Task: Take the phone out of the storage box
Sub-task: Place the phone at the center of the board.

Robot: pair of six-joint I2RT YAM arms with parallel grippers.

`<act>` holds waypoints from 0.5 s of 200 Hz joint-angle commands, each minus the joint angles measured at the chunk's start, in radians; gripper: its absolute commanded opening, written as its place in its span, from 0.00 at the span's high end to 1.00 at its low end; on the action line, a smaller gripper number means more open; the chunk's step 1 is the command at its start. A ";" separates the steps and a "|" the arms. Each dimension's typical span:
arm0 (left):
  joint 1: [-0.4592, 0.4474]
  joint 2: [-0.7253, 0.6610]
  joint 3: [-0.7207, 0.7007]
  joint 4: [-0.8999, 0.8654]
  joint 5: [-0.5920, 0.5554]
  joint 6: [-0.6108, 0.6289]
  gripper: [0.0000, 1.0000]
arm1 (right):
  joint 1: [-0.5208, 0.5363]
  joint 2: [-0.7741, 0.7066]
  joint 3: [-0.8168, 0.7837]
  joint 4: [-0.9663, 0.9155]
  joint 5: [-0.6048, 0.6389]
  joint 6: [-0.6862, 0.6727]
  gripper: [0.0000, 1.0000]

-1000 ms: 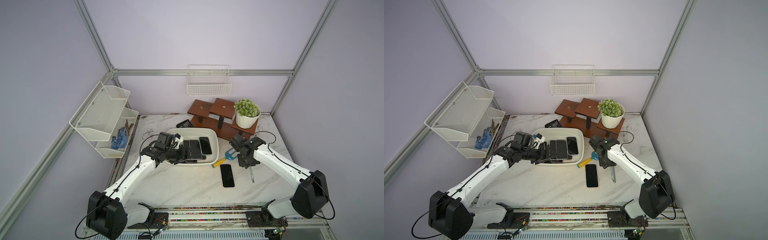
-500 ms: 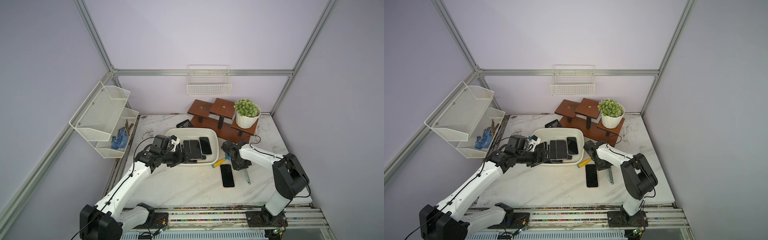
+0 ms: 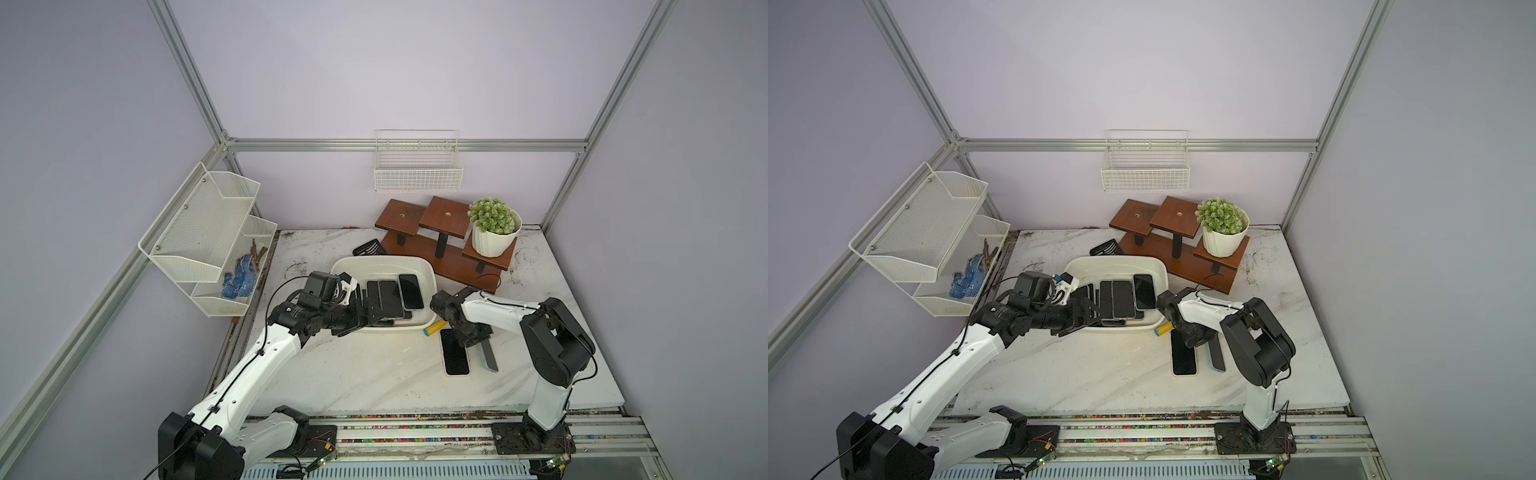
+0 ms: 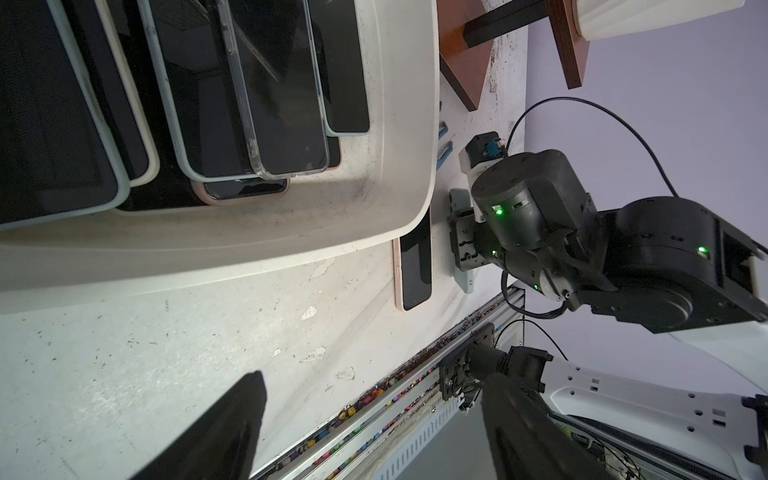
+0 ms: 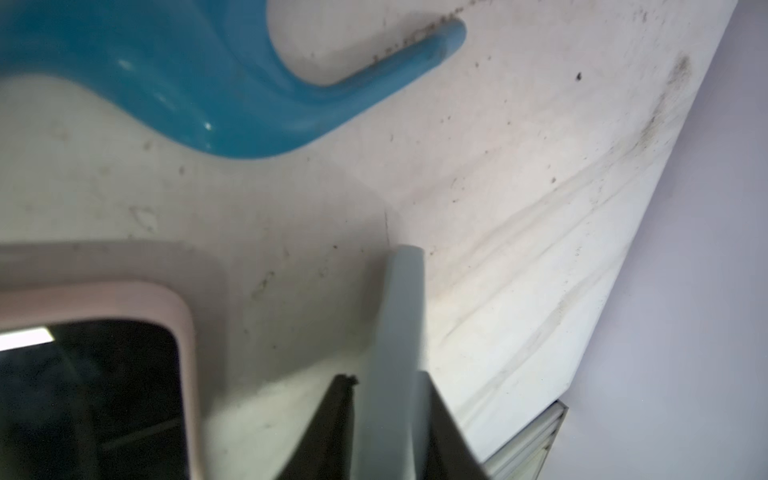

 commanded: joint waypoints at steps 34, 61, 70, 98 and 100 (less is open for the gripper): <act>0.013 -0.014 0.006 0.019 -0.011 -0.003 0.14 | -0.003 -0.022 0.008 -0.002 -0.030 -0.001 0.30; 0.014 -0.027 -0.007 0.025 -0.014 -0.012 0.14 | -0.002 -0.049 0.013 -0.011 -0.054 0.006 0.26; 0.014 -0.033 -0.014 0.026 -0.016 -0.015 0.14 | -0.002 -0.058 0.016 -0.017 -0.068 0.009 0.25; 0.016 -0.055 -0.023 0.019 -0.024 -0.016 0.14 | -0.008 -0.141 0.044 -0.025 -0.160 0.039 0.18; 0.015 -0.057 -0.023 0.017 -0.026 -0.015 0.14 | -0.011 -0.150 0.047 -0.025 -0.163 0.045 0.18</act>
